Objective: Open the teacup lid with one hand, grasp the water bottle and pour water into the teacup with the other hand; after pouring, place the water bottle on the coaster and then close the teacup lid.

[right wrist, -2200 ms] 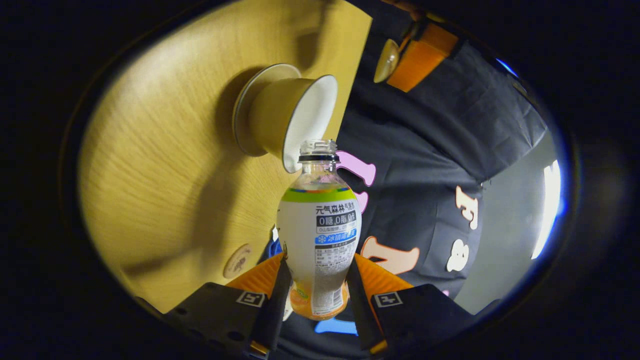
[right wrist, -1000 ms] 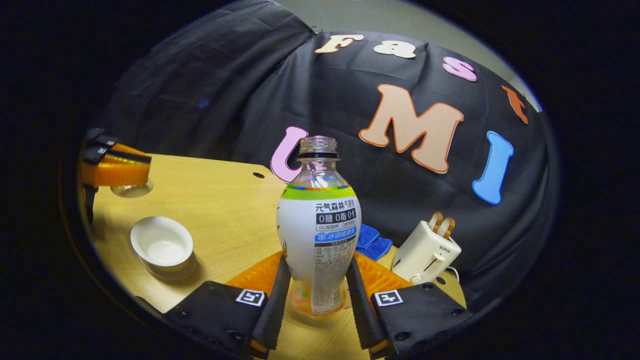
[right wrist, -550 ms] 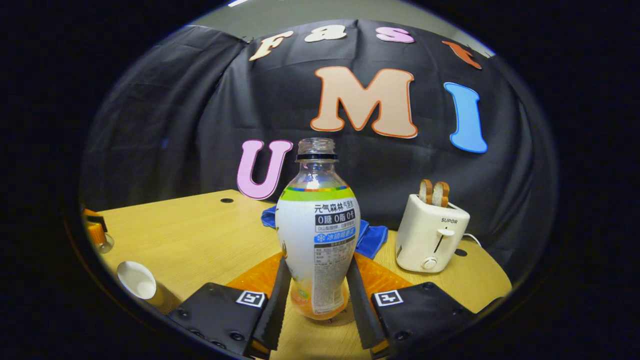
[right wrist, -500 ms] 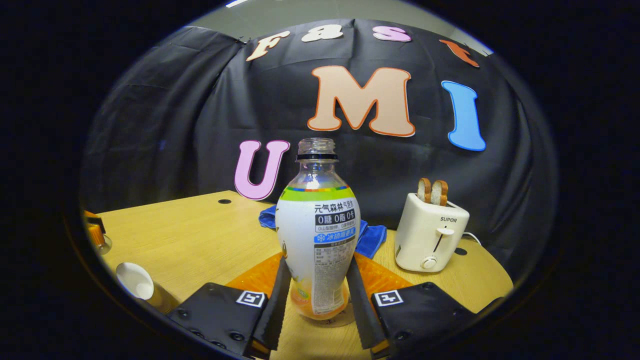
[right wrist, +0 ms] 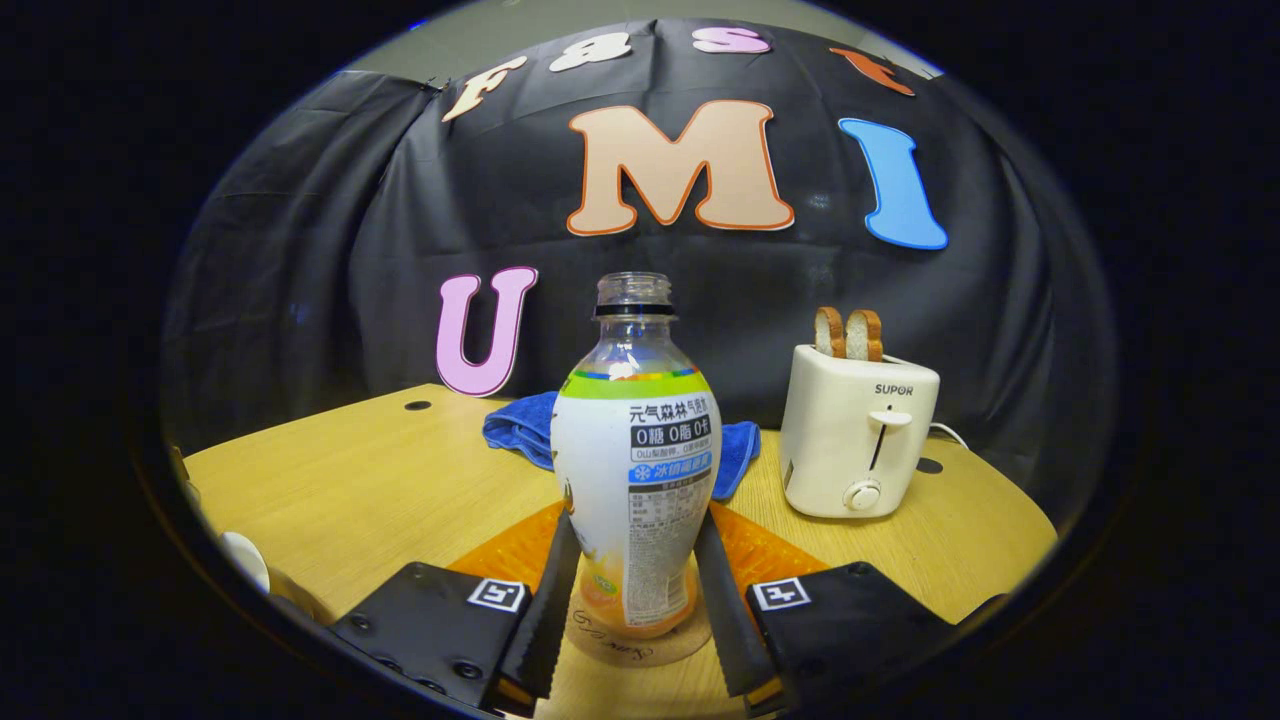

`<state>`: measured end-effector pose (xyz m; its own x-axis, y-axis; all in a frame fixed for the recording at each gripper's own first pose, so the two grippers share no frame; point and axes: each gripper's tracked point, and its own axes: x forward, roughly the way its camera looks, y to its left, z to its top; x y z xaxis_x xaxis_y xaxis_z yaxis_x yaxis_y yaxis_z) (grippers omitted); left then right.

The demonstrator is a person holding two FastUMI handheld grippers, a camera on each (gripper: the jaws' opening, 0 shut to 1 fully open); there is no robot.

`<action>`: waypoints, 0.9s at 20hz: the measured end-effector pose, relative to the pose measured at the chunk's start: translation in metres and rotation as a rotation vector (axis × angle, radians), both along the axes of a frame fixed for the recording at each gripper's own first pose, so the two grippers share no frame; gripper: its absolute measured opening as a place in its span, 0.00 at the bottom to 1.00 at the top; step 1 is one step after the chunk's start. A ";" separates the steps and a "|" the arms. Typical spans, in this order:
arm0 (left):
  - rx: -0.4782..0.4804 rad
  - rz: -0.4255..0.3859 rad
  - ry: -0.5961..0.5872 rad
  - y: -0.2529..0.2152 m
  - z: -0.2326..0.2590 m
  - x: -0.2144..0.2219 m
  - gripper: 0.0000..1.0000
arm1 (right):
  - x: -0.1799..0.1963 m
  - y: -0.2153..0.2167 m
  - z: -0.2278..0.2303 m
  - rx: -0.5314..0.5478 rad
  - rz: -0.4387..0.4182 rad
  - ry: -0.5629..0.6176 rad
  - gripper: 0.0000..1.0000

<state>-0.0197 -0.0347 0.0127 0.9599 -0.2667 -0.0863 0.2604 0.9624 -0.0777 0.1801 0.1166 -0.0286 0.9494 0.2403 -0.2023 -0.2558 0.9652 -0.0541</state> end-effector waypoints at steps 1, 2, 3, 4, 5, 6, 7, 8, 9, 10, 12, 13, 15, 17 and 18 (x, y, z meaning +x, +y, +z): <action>0.002 0.001 0.003 0.000 -0.001 0.000 0.24 | -0.001 0.000 -0.001 -0.003 -0.001 0.002 0.66; 0.002 0.000 0.002 -0.001 -0.001 -0.001 0.24 | -0.002 0.000 0.000 -0.002 0.000 -0.001 0.67; 0.003 -0.001 0.001 -0.001 0.000 0.000 0.24 | -0.003 0.000 0.000 -0.004 0.000 -0.001 0.69; 0.004 -0.003 -0.001 -0.002 0.001 0.000 0.24 | -0.004 -0.001 0.000 -0.009 0.000 -0.005 0.72; 0.004 -0.003 -0.003 -0.003 0.002 -0.001 0.24 | -0.005 -0.002 -0.001 -0.014 0.001 -0.009 0.76; 0.006 -0.004 -0.005 -0.003 0.003 0.000 0.24 | -0.006 -0.003 -0.003 -0.018 0.002 -0.009 0.74; 0.008 -0.005 -0.005 -0.004 0.003 0.000 0.24 | -0.006 -0.003 -0.006 -0.020 0.001 -0.006 0.76; 0.009 -0.007 -0.006 -0.005 0.004 0.000 0.24 | -0.008 -0.003 -0.009 -0.019 0.006 -0.003 0.75; 0.009 -0.008 -0.007 -0.006 0.004 0.000 0.24 | -0.008 -0.003 -0.009 -0.023 0.004 -0.004 0.84; 0.010 -0.011 -0.007 -0.007 0.005 0.000 0.24 | -0.010 -0.005 -0.009 -0.031 0.003 -0.008 0.93; 0.012 -0.016 -0.008 -0.010 0.006 0.002 0.24 | -0.011 -0.004 -0.008 -0.034 0.008 -0.014 1.00; 0.014 -0.018 -0.009 -0.011 0.006 0.002 0.24 | -0.012 -0.003 -0.006 -0.030 0.012 -0.018 1.00; 0.021 -0.026 -0.008 -0.014 0.006 0.004 0.24 | -0.015 -0.006 -0.002 -0.026 0.008 -0.029 1.00; 0.025 -0.040 -0.011 -0.019 0.007 0.006 0.24 | -0.022 -0.010 0.003 -0.023 0.007 -0.041 1.00; 0.024 -0.050 -0.012 -0.023 0.009 0.007 0.24 | -0.028 -0.013 0.006 -0.027 0.004 -0.050 1.00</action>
